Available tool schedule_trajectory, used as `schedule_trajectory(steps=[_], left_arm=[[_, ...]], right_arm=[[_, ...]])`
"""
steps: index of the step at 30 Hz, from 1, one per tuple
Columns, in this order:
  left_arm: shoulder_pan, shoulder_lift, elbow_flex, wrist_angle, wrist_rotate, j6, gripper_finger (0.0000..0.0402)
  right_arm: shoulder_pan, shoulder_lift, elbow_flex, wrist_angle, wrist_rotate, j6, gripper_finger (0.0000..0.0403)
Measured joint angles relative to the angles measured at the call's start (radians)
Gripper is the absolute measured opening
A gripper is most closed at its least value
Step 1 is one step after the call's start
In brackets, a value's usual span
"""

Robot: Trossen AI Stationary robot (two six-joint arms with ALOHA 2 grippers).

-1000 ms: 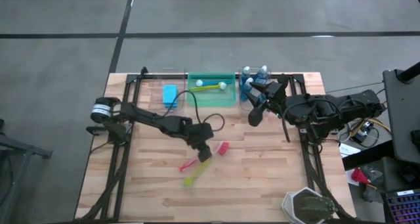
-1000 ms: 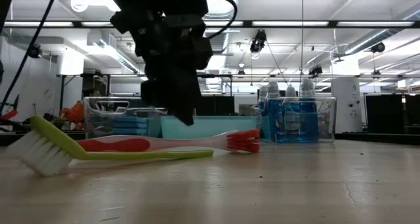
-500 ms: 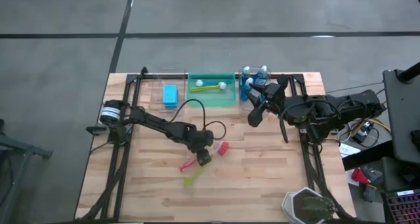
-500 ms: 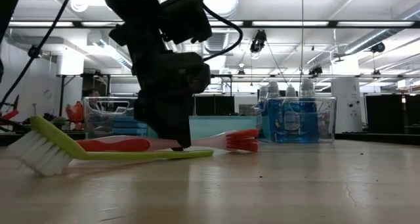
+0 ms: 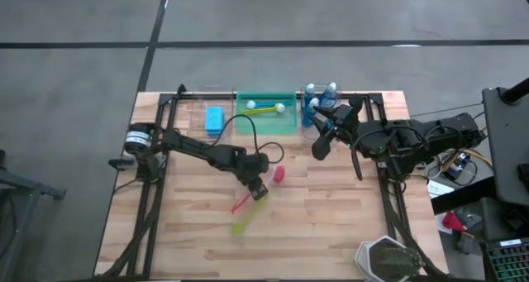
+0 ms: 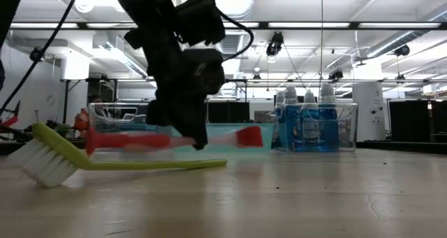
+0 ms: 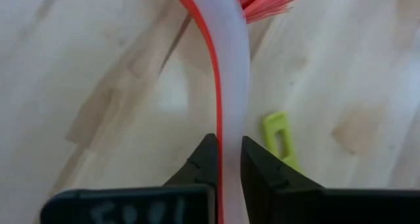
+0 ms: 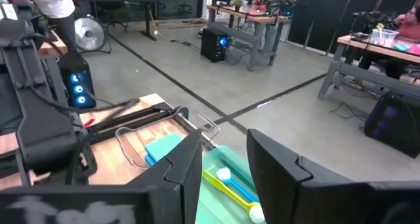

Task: Pick & Place Kitchen Sink Supplies
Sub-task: Put the orange dishwashing brush into the green bin

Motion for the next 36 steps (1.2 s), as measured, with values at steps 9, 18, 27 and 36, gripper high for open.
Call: schedule_trajectory(steps=[9,18,27,36], left_arm=[[0.084,-0.122,0.073,-0.089,-0.007,0.006,0.0030],[0.265,-0.135,0.307,-0.367,-0.016,0.334,0.0030],[0.474,-0.134,0.450,-0.423,-0.038,0.923,0.0039],[0.560,-0.112,0.442,-0.284,-0.044,1.173,0.0036]], right_arm=[[0.011,-0.002,0.000,-0.005,0.000,0.003,0.0107],[0.025,-0.001,0.000,-0.019,0.000,0.003,0.0096],[0.024,0.001,0.000,-0.022,0.001,0.003,0.0084],[0.024,0.003,0.000,-0.020,0.015,-0.002,0.0070]])
